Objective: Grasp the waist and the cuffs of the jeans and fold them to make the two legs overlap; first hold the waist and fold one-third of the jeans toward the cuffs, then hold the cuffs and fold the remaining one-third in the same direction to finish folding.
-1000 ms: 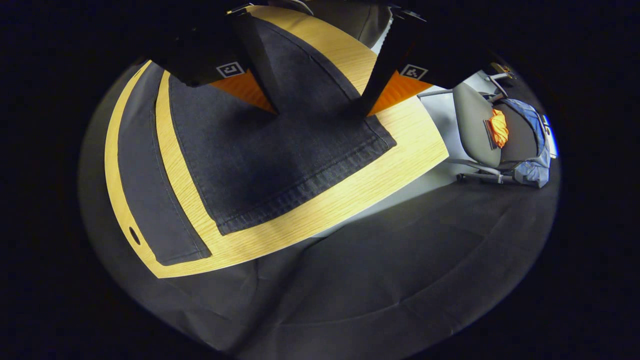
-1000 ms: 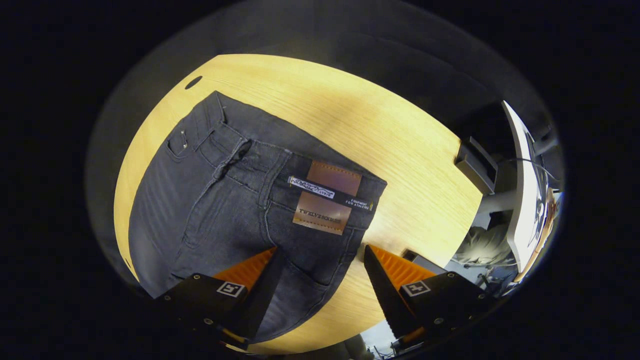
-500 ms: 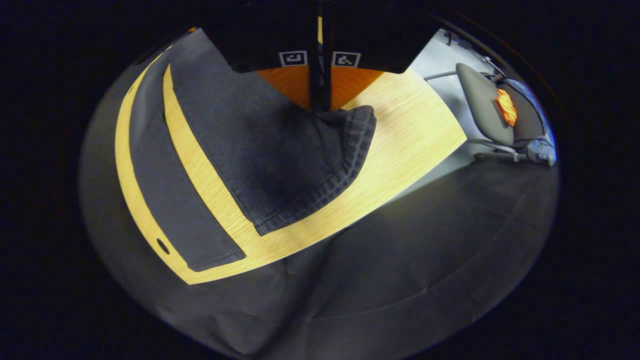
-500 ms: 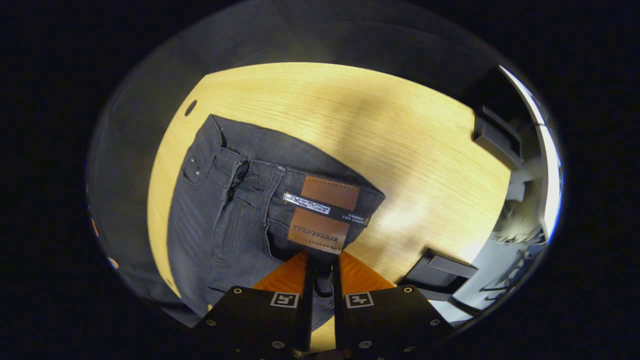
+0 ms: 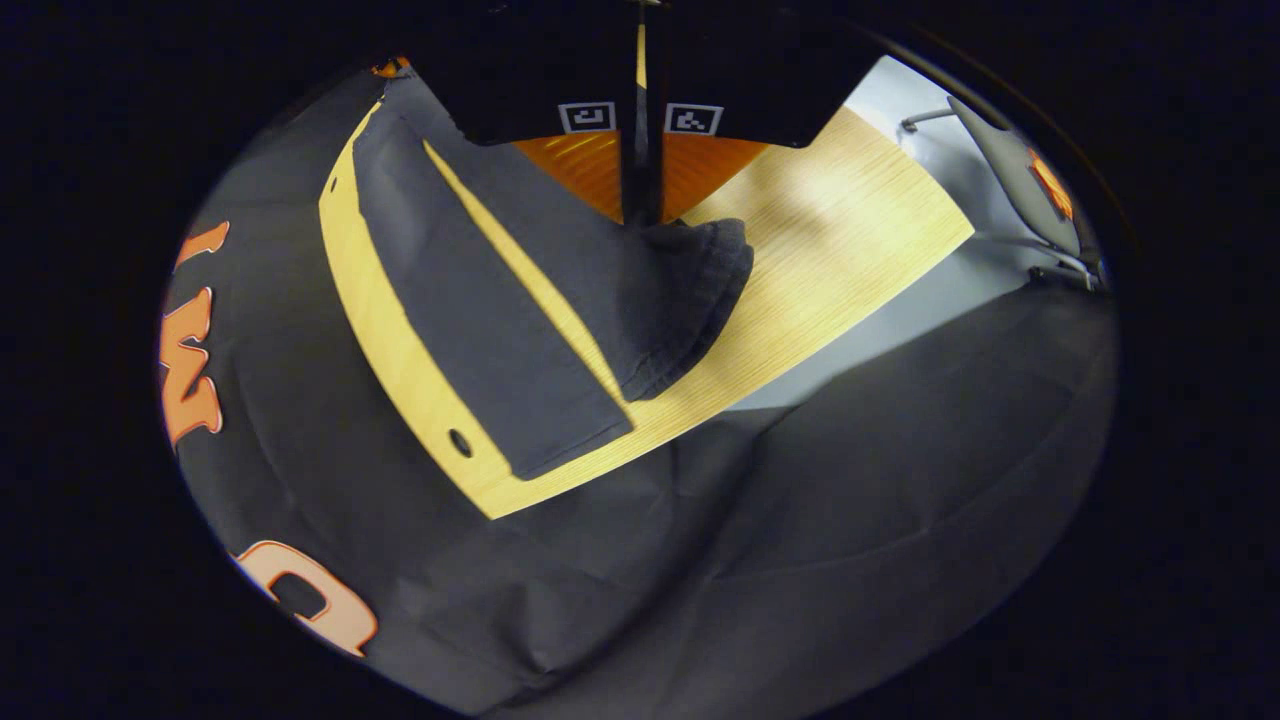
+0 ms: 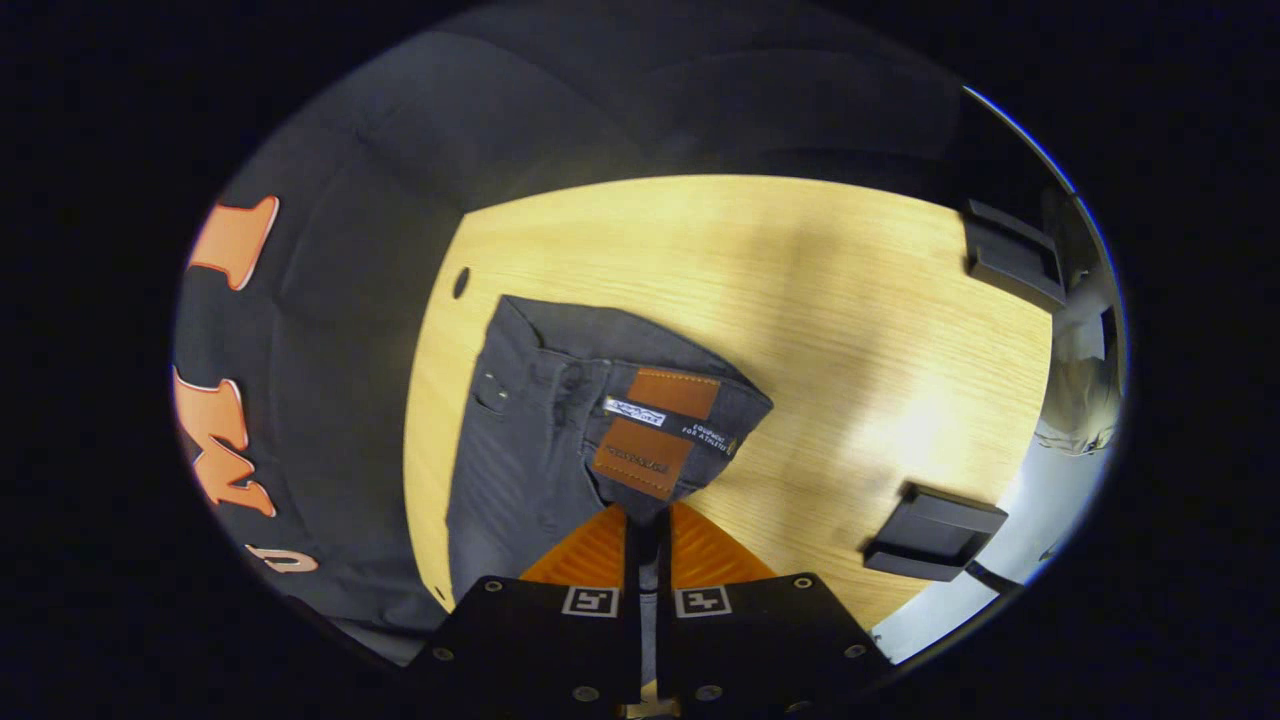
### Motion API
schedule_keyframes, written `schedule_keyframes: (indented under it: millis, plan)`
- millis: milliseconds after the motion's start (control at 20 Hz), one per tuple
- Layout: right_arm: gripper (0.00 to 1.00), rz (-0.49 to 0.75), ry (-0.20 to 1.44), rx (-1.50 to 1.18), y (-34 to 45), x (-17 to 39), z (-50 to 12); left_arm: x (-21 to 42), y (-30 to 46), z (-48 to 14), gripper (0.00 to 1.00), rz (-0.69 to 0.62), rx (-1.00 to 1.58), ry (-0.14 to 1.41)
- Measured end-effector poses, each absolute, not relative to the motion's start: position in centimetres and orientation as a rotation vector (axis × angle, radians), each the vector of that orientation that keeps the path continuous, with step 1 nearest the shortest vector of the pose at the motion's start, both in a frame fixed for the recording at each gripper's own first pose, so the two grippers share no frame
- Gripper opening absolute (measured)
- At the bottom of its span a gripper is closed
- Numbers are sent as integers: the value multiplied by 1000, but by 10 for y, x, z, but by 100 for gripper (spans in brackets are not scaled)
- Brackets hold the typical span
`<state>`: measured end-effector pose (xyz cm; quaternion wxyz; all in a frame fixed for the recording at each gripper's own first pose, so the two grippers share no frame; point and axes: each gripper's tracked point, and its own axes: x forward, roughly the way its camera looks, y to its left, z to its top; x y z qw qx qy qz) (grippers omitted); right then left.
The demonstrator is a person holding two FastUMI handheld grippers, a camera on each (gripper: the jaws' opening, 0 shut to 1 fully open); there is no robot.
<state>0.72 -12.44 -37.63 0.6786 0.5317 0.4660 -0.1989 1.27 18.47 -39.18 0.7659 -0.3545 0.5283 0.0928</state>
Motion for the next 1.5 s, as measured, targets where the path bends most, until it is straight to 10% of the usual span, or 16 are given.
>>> schedule_keyframes:
  millis: [750,1200,1500]
  plan:
    - [6,-339,951,1237,-119,99,-314,118,172,-320,4,144,-749,1015]
    - [6,-342,1017,1220,-108,168,-332,148,183,-348,2,416,-797,1157]
    - [6,-364,1078,1216,-102,202,-365,207,161,-387,4,375,-732,1253]
